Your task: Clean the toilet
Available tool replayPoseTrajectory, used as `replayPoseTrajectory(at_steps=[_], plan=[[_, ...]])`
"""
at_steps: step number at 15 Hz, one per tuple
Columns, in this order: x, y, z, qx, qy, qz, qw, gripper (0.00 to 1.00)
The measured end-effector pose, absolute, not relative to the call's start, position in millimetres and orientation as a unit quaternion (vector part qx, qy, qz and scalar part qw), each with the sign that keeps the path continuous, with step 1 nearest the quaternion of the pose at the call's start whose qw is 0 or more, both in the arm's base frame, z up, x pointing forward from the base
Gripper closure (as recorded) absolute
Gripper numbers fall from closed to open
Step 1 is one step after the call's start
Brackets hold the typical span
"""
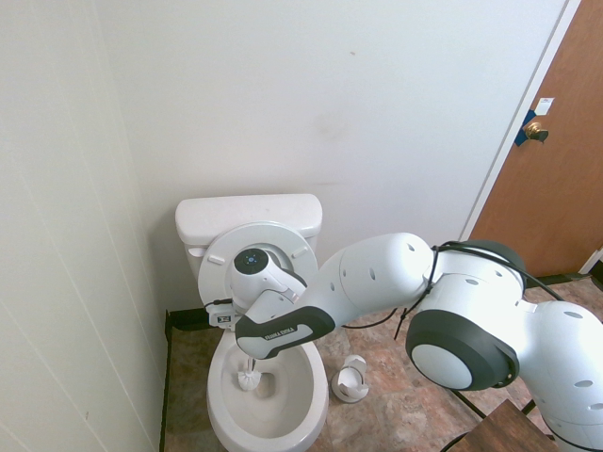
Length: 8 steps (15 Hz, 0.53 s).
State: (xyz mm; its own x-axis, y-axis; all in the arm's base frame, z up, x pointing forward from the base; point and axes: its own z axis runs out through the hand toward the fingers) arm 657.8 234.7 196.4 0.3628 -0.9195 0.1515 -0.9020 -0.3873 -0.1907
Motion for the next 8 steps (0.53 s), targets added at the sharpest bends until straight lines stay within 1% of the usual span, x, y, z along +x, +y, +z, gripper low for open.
replayPoseTrajectory(at_steps=[4, 8], plan=[[649, 236, 229, -0.829, 0.547, -0.117, 0.03, 1.0], [615, 242, 303, -0.839, 0.534, -0.104, 0.034, 1.0]])
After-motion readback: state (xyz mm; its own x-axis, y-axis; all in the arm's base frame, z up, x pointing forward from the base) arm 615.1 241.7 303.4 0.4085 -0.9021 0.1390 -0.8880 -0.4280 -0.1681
